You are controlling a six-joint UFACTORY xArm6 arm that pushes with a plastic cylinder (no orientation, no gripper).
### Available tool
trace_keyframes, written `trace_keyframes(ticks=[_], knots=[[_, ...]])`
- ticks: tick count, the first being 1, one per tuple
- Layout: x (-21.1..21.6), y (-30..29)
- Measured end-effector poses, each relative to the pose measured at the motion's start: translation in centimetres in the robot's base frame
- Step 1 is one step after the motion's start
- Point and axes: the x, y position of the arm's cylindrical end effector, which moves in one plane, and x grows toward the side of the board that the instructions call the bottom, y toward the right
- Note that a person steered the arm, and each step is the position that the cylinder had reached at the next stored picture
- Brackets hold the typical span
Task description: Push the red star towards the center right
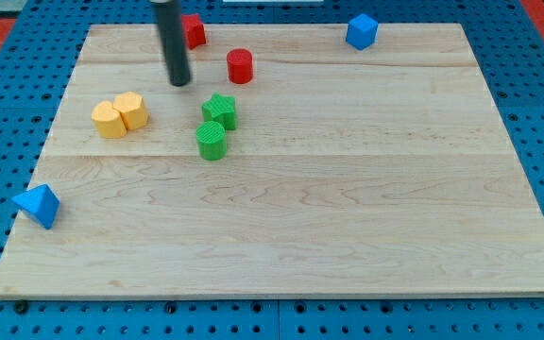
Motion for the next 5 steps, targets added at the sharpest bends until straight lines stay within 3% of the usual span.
trace_keyframes(ticks=[1, 2, 3, 4, 5], knots=[[-6.6, -4.4], [-11.3, -3.3], [-11.2, 3.6], [-7.6, 15.4], [-1.4, 20.0]])
